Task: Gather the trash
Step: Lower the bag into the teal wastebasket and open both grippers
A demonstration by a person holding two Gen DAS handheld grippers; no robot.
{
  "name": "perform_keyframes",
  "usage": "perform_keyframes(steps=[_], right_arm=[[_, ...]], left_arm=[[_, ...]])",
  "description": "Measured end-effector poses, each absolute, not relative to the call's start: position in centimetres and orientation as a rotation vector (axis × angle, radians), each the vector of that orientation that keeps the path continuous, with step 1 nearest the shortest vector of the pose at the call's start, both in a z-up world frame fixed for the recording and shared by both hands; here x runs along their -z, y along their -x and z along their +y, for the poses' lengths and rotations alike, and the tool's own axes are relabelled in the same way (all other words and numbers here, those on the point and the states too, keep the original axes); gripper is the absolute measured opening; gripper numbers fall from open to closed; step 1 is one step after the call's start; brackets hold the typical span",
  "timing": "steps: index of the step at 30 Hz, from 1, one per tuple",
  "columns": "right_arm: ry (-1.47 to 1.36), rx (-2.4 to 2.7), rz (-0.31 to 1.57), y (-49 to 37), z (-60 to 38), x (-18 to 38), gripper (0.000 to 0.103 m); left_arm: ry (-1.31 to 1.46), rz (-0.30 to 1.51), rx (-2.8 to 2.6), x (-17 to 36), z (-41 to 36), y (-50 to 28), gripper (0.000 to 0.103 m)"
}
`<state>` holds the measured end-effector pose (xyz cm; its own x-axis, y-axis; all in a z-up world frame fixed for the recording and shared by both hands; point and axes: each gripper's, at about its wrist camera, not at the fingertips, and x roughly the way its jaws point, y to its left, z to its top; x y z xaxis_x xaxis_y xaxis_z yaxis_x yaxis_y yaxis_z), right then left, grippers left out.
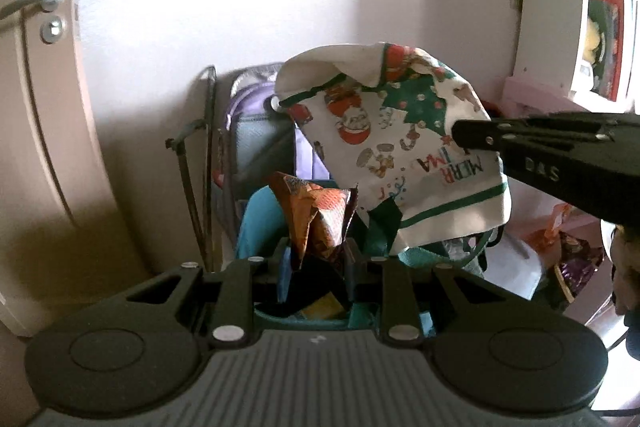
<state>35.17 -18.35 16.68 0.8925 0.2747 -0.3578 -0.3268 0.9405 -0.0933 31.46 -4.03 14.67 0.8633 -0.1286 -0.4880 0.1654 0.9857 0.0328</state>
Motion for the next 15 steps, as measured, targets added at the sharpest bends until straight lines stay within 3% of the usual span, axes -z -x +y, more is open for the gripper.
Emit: perform_keyframes(steps=[15], right_arm=[[0.239, -0.412, 0.658, -42.1, -16.2, -7.9, 0.006]], left_arm=[[-0.147, 0.719, 0.141, -7.0, -5.0, -41.1, 0.025]])
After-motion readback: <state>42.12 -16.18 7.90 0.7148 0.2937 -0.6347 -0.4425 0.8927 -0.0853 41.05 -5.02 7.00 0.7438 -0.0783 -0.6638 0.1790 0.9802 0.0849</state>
